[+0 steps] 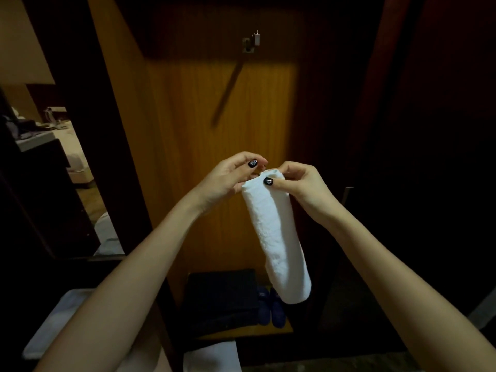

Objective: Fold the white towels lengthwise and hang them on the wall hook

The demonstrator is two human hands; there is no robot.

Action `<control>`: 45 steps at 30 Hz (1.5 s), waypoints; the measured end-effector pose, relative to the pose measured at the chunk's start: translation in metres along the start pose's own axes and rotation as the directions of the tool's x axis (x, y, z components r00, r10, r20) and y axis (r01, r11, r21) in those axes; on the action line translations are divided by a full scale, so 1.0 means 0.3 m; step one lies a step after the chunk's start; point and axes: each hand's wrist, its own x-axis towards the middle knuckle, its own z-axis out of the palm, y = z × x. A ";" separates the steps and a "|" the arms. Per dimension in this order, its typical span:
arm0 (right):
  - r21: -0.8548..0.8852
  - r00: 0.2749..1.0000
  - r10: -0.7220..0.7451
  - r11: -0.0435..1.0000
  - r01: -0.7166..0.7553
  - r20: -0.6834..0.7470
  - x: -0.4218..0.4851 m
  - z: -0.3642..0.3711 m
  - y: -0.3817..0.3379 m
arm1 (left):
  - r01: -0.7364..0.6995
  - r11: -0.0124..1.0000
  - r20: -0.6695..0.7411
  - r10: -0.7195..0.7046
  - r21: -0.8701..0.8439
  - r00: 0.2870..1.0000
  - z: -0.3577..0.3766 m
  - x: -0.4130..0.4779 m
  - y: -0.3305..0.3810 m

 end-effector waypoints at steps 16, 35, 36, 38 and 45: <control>-0.145 0.964 -0.087 0.988 0.051 -0.250 0.010 0.040 0.027 | -0.069 0.921 -0.326 0.205 0.384 0.923 -0.010 -0.017 -0.033; 0.025 0.990 0.062 0.998 -0.060 -0.128 -0.011 0.043 0.024 | -0.155 0.974 -0.325 0.203 0.167 0.924 0.007 -0.035 -0.024; 0.036 0.987 0.060 0.998 -0.055 -0.147 -0.010 0.042 0.022 | -0.158 0.979 -0.303 0.189 0.126 0.934 0.008 -0.036 -0.022; 0.036 0.979 0.046 0.999 -0.040 -0.197 -0.005 0.036 0.018 | -0.157 0.984 -0.250 0.173 0.081 0.953 0.009 -0.037 -0.016; 0.022 0.941 0.002 1.000 0.006 -0.338 0.017 0.049 -0.024 | -0.117 0.987 -0.276 0.144 0.114 0.950 0.048 -0.023 -0.018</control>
